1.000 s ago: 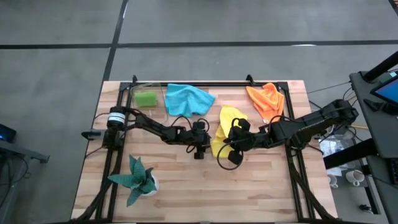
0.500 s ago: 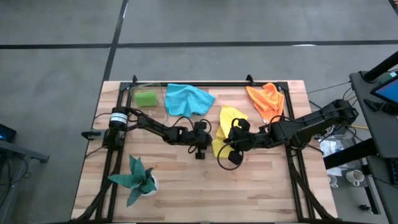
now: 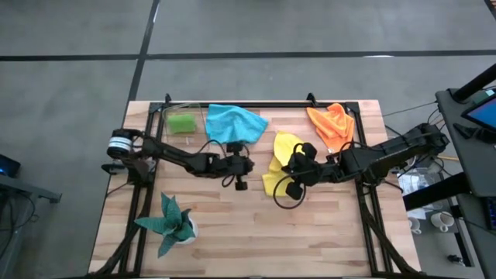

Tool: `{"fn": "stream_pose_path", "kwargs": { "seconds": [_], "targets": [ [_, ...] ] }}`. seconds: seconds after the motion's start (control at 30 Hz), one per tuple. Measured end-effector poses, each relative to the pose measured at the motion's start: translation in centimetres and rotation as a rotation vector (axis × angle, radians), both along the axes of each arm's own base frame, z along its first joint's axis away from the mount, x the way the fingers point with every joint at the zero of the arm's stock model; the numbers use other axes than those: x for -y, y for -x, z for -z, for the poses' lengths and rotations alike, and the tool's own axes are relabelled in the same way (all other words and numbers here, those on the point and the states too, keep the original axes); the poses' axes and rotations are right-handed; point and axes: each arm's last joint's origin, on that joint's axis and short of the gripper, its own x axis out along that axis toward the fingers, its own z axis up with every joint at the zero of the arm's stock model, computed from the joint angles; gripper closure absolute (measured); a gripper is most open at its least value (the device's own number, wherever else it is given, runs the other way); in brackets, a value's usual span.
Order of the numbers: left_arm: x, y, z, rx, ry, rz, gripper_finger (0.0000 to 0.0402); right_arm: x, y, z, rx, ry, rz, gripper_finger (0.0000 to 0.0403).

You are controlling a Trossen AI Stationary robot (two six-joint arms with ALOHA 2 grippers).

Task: Roll microfiber towels into tight, uniform cylinder then place into a basket
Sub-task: Fold the yellow microfiber towel

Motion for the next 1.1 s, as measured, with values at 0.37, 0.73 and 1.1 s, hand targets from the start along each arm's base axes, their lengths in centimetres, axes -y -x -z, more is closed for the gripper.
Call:
{"fn": "stream_pose_path", "kwargs": {
  "seconds": [0.37,0.73,1.1],
  "targets": [
    [-0.1,-1.9,3.5,0.088,0.132,0.120,0.0364,-0.1,-0.4,0.2,0.009,-0.005,0.003,0.0394],
    [-0.5,-4.3,4.8,0.065,0.177,0.194,0.0215,-0.1,-0.4,0.3,0.010,-0.007,0.002,0.0394],
    [-0.6,-4.0,5.6,0.019,0.275,0.170,0.0207,-0.2,-0.5,0.5,0.008,-0.008,0.000,0.0394]
  ]
}}
